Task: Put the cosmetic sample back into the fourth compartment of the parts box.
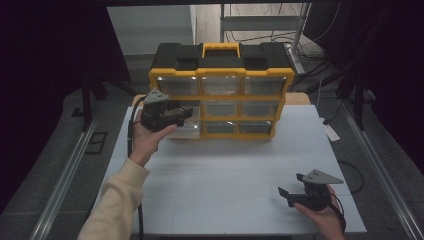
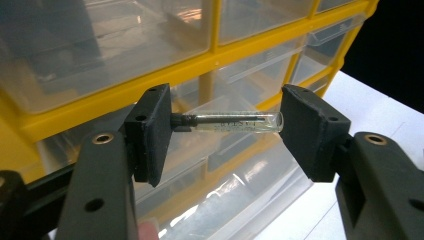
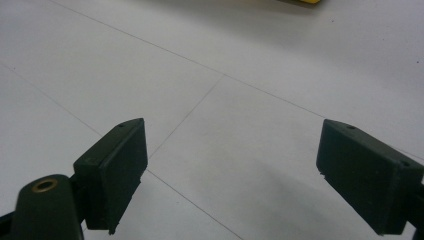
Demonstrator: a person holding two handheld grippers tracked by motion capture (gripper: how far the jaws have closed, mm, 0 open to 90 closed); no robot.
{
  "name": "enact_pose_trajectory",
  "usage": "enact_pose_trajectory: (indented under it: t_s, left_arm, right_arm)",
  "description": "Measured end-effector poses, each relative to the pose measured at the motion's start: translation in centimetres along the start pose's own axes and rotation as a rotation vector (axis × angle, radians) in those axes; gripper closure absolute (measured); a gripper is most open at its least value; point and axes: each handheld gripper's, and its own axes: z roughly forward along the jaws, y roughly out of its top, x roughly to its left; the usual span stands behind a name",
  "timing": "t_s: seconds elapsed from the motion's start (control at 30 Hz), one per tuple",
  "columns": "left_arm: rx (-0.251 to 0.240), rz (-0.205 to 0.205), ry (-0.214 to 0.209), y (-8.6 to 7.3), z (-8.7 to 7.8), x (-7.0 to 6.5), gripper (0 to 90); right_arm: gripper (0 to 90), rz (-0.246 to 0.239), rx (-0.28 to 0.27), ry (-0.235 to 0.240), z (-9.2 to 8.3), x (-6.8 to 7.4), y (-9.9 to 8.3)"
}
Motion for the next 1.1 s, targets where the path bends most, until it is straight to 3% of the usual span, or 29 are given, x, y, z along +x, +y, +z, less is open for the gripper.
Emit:
enact_pose_trajectory:
  t_s: [0.3, 0.63, 0.73, 0.9, 0.97, 1.1]
  left_arm:
    - [0.01, 0.008, 0.035, -0.1, 0.3, 0.4, 39.8]
    - [0.013, 0.005, 0.046, -0.1, 0.8, 0.3, 39.8]
    - [0.017, 0.013, 0.052, -0.2, 1.0, 0.3, 34.8]
    - [0.02, 0.013, 0.025, -0.3, 0.8, 0.3, 21.6]
    - [0.011, 0.001, 0.003, -0.4, 0.5, 0.2, 19.3]
    - [0.002, 0.016, -0.025, -0.7, 0.0, -0.1, 18.9]
  right_arm:
    - [13.6, 0.001, -0.001, 0.003, 0.0, 0.0, 0.0]
    - [13.6, 0.0, 0.001, -0.001, 0.0, 0.0, 0.0]
    - [13.6, 0.001, -0.001, 0.004, 0.0, 0.0, 0.0]
    - [13.6, -0.001, 0.003, -0.002, 0.0, 0.0, 0.0]
    - [13.6, -0.001, 0.003, -0.002, 0.0, 0.0, 0.0]
    - [13.5, 0.0, 0.001, 0.003, 0.1, 0.0, 0.0]
